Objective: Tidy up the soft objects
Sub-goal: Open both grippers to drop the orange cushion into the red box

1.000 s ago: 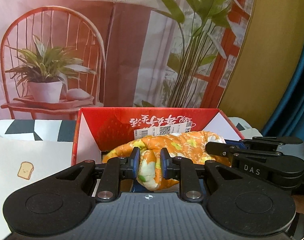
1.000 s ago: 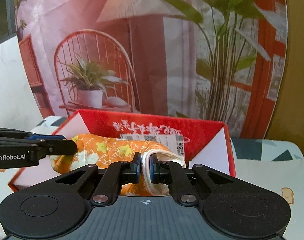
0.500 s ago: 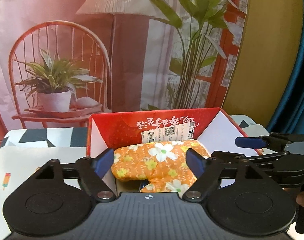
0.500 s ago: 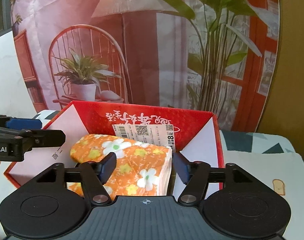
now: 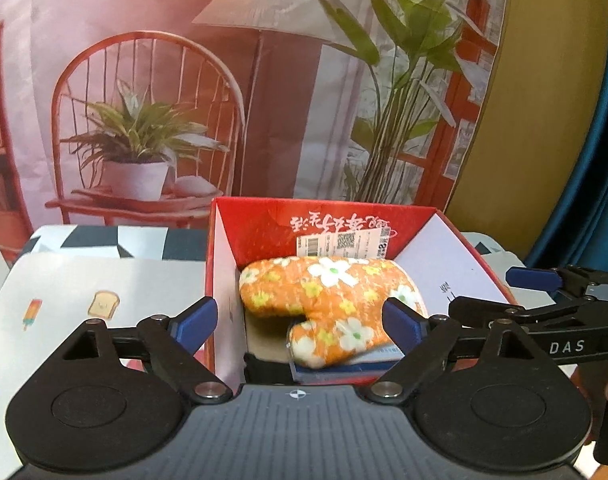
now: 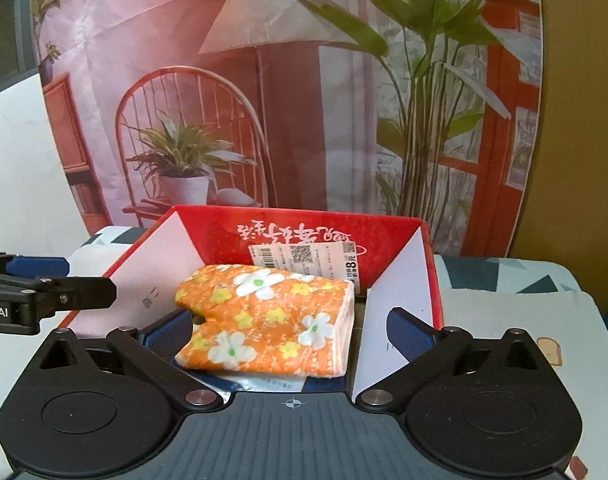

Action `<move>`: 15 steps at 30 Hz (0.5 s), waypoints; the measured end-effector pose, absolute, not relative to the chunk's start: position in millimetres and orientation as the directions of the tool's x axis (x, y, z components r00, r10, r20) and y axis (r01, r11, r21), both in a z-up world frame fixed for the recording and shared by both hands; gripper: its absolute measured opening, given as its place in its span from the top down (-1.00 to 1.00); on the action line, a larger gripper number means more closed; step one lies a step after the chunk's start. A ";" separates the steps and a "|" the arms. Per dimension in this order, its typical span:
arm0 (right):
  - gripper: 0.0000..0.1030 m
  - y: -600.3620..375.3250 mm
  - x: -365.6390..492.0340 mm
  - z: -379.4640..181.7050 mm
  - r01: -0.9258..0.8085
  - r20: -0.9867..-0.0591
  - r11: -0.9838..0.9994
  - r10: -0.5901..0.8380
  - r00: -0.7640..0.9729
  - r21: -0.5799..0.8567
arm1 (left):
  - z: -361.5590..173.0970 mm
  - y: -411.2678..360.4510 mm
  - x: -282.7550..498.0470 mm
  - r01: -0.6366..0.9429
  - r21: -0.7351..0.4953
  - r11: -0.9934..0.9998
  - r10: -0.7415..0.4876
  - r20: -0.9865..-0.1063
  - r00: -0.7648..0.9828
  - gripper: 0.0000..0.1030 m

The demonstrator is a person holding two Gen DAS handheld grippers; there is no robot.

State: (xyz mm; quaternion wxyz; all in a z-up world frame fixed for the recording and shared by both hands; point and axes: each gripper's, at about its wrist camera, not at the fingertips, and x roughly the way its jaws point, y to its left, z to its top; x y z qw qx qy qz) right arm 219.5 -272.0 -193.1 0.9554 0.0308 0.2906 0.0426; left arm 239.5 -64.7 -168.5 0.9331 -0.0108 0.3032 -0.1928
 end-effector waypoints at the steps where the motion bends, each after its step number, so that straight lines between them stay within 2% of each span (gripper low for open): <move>1: -0.99 -271.0 216.2 -193.0 -0.064 -0.551 0.995 0.098 0.828 0.081 | -169.1 -62.8 236.0 0.353 -0.139 0.925 -0.367 -0.564 0.740 -0.76; 15: -0.98 -256.5 162.6 -196.5 -0.074 -0.511 0.994 0.105 0.853 0.081 | -183.3 -39.2 182.9 0.345 -0.144 0.927 -0.362 -0.578 0.732 -0.76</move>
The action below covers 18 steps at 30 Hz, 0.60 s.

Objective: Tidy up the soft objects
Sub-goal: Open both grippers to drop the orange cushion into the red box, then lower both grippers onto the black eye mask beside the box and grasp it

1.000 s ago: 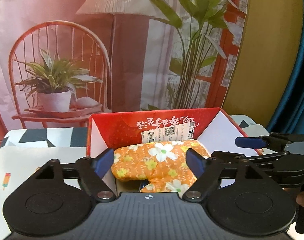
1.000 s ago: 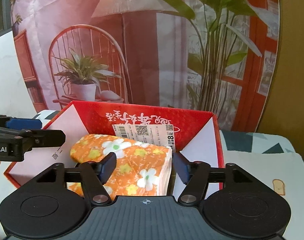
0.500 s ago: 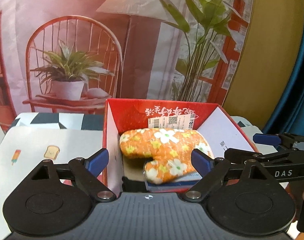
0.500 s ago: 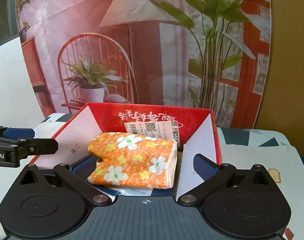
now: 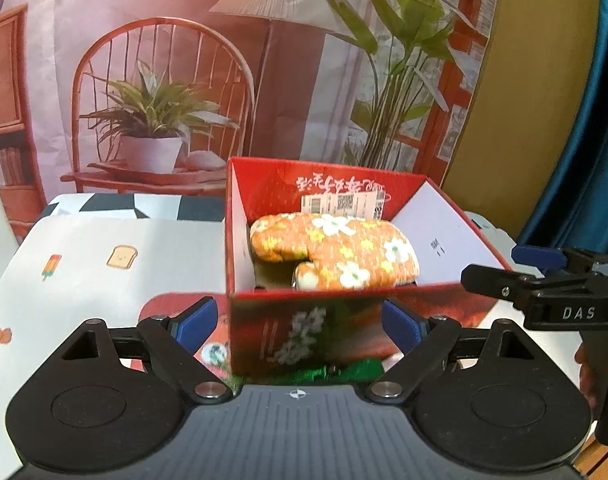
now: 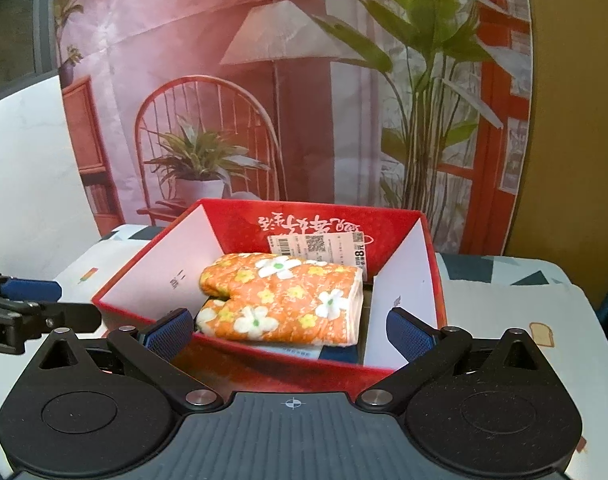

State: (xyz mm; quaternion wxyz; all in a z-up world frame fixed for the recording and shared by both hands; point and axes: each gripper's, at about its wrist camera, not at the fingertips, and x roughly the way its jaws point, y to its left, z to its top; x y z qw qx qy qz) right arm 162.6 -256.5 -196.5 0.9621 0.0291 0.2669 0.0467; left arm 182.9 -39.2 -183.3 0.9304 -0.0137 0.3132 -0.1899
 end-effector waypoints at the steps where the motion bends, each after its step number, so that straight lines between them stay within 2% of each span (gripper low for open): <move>1: -0.97 -255.3 158.8 -196.8 -0.075 -0.509 0.994 0.106 0.854 0.082 | -184.7 -37.9 180.0 0.344 -0.144 0.928 -0.361 -0.580 0.731 -0.75; 10: -0.93 -243.5 127.4 -205.6 -0.096 -0.507 0.993 0.117 0.854 0.069 | -201.6 -28.3 153.8 0.343 -0.129 0.930 -0.350 -0.595 0.724 -0.75; 18: -0.89 -239.2 113.0 -225.6 -0.089 -0.543 0.993 0.114 0.832 0.072 | -220.0 -22.2 142.4 0.330 -0.133 0.934 -0.338 -0.623 0.705 -0.73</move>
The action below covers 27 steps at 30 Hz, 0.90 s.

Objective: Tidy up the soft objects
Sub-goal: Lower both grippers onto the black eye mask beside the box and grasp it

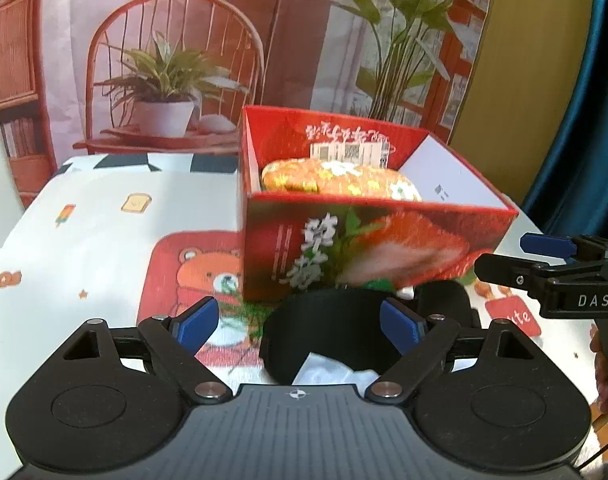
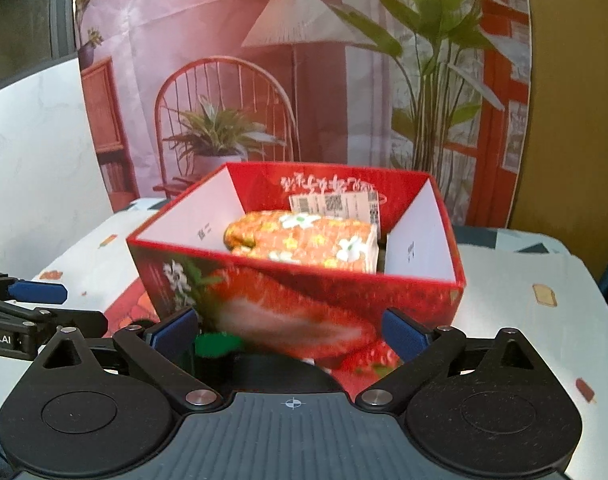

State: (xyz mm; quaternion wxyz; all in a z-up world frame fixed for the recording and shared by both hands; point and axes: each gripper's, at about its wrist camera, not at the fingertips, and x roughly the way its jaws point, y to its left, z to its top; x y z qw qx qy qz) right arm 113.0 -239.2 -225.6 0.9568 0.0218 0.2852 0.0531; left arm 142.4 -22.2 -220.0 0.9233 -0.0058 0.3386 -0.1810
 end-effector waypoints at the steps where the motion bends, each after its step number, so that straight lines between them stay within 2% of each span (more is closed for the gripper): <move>1: -0.88 -239.1 111.9 -228.0 -0.086 -0.548 0.994 0.112 0.829 0.072 | -221.6 -22.0 142.2 0.330 -0.132 0.935 -0.336 -0.627 0.703 -0.72; 15: -0.82 -238.2 95.2 -262.0 -0.075 -0.593 0.996 0.094 0.800 0.056 | -246.4 -16.0 128.5 0.328 -0.174 0.928 -0.357 -0.664 0.657 -0.67; 27: -0.76 -247.2 101.4 -280.1 -0.051 -0.632 0.995 0.093 0.769 0.084 | -254.1 -18.8 149.6 0.326 -0.193 0.926 -0.365 -0.684 0.632 -0.64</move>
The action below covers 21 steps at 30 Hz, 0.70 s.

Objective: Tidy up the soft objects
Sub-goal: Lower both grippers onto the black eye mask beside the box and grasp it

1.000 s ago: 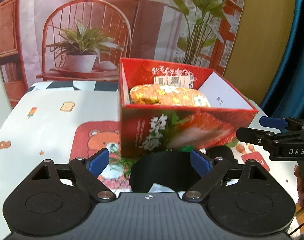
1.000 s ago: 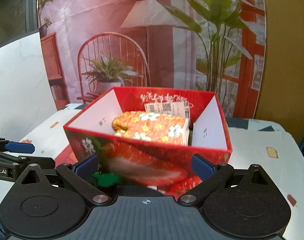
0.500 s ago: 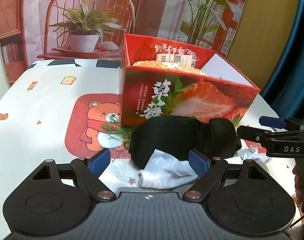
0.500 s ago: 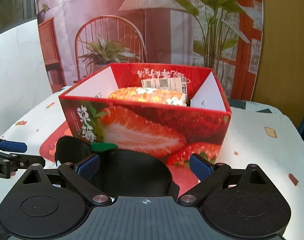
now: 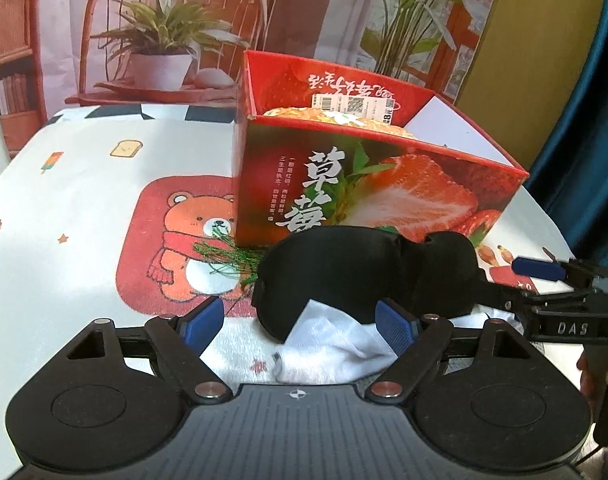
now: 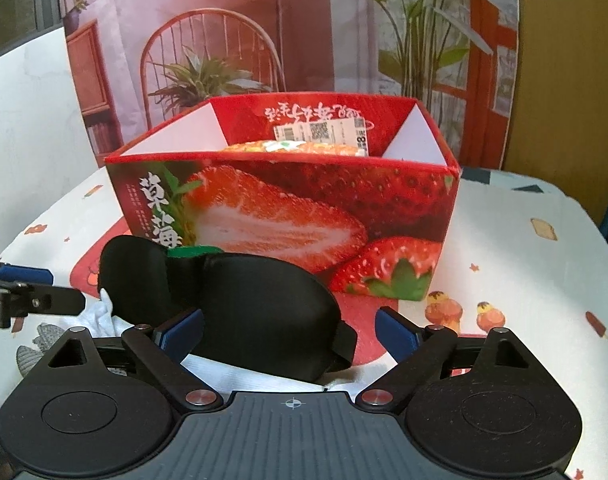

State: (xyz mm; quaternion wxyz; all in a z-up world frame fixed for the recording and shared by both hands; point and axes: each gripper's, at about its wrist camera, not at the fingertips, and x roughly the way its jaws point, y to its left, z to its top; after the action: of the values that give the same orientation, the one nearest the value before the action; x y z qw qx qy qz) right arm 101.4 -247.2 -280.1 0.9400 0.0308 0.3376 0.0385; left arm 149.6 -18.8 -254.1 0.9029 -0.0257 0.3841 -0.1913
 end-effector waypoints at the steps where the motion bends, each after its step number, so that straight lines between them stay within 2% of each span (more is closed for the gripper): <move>1: -0.76 -248.1 103.1 -282.8 -0.048 -0.638 0.995 0.095 0.764 0.091 | -255.1 -18.3 153.6 0.324 -0.206 0.924 -0.372 -0.683 0.629 -0.65; 18: -0.76 -259.1 138.8 -317.4 -0.028 -0.707 0.975 0.181 0.683 0.222 | -289.1 -25.9 198.1 0.384 -0.340 0.858 -0.502 -0.709 0.495 -0.65; 21: -0.76 -258.9 141.5 -318.8 -0.027 -0.710 0.972 0.190 0.678 0.234 | -291.3 -27.0 197.9 0.394 -0.341 0.853 -0.509 -0.708 0.489 -0.53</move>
State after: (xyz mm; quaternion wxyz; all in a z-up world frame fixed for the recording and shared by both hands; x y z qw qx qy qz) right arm 141.5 -258.9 -318.8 0.9102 0.1026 0.3968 0.0597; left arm 197.8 -27.0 -291.3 0.8602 -0.0666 0.4320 -0.2625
